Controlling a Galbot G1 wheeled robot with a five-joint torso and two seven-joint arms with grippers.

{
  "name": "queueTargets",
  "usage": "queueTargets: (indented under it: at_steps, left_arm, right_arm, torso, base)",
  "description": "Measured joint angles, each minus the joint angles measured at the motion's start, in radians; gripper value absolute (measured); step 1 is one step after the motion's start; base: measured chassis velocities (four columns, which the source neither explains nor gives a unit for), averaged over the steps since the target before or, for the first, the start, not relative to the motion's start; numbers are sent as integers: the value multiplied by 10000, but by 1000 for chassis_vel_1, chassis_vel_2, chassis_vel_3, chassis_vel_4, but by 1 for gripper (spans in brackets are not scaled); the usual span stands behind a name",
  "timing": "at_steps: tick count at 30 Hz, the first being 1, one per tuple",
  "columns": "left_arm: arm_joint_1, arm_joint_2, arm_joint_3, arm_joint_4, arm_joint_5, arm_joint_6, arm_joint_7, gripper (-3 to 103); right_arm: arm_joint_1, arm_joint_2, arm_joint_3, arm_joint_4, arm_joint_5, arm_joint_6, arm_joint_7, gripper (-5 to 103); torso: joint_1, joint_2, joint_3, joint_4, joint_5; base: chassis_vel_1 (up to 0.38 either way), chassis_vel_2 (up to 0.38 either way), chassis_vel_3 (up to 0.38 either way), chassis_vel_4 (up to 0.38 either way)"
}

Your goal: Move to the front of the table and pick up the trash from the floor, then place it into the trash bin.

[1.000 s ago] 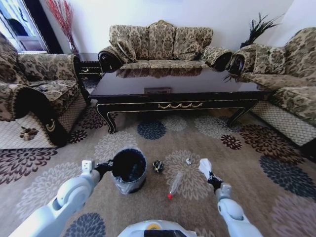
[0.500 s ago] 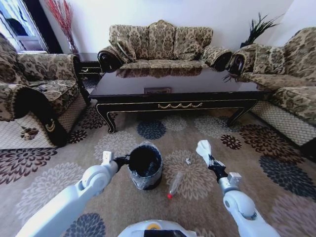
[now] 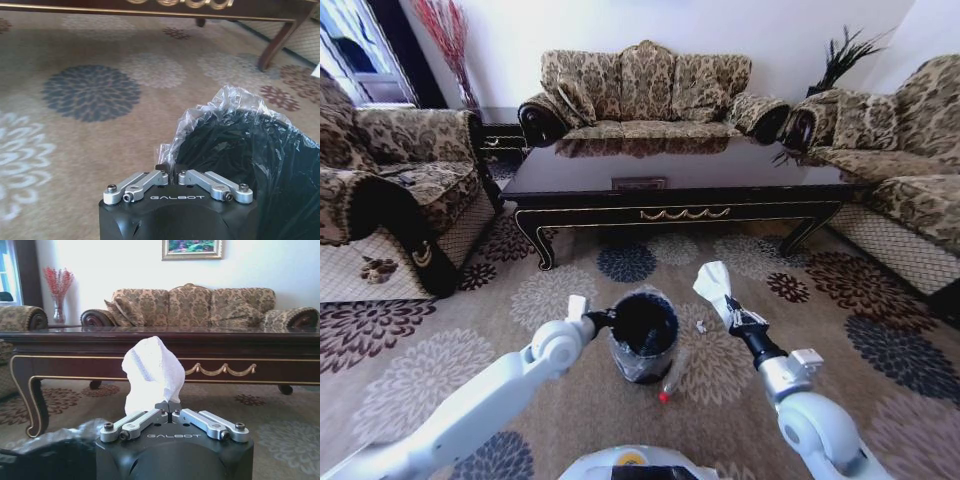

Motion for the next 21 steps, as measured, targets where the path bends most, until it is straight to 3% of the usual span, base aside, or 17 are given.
queueTargets:
  at_steps: [6, 21]
  left_arm:
    - [-437, -548, 697, 128, -131, -8, -276, 3]
    - [-1012, -1075, 1126, 341, -529, 165, -754, 3]
  right_arm:
    - [-544, 179, -198, 184, -515, 246, -239, 0]
    - [-1210, 674, -761, 507, -1975, 522, -715, 0]
  torso:
    - [0, 0, 0, -1, -1]
    - [-1, 0, 0, 1, -4]
  base:
    - [0, 0, 0, 0]
    - [0, 0, 0, 0]
